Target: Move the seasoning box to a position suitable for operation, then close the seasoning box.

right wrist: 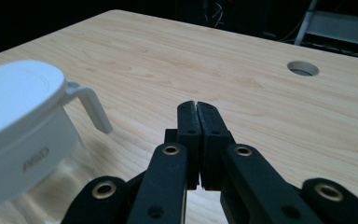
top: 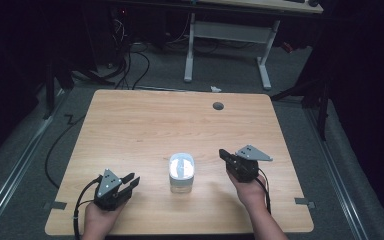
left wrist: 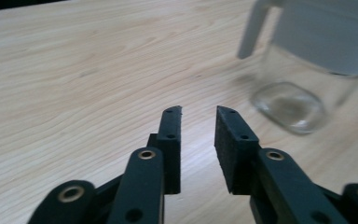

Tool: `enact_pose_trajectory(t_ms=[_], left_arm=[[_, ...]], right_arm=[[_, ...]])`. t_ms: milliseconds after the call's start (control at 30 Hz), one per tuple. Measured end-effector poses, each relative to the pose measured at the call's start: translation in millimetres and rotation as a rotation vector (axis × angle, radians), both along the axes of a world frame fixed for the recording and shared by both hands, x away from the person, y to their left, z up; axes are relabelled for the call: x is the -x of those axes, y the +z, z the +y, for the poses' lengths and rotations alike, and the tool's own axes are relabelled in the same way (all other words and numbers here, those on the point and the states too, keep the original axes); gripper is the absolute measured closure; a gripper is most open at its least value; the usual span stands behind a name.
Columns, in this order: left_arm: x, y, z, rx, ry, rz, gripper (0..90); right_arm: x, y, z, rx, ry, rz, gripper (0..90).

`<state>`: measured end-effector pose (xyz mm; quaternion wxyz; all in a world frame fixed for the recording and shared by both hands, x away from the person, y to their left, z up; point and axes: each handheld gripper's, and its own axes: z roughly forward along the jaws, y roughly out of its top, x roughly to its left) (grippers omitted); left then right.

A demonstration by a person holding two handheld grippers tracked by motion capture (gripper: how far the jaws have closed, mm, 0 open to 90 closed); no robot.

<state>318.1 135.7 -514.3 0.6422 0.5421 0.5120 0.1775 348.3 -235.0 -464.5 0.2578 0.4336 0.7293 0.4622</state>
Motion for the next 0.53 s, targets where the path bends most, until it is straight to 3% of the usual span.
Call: enact_pose_trajectory(t_ms=[167, 267, 367, 467, 533], left_arm=[[-11.8, -4.1, 9.8, -0.029, 0.058, 0.004, 61.5], [-13.8, -6.0, 17.7, -0.002, 0.085, 0.024, 58.4], [-12.9, -8.4, 21.3, 0.021, 0.094, 0.042, 57.9], [-10.4, -9.3, 19.2, 0.005, 0.085, 0.039, 56.6], [-6.8, -8.6, 16.4, -0.013, 0.073, 0.03, 55.8]], right_arm=[[11.0, -18.2, -24.2, 0.003, -0.051, 0.012, 84.1], [22.1, -34.2, -41.1, 0.016, -0.113, 0.031, 75.3], [36.5, -45.6, -53.3, 0.005, -0.151, 0.043, 70.5], [45.1, -49.3, -60.0, -0.018, -0.178, 0.044, 64.5], [44.4, -47.1, -59.4, 0.011, -0.179, 0.043, 59.7]])
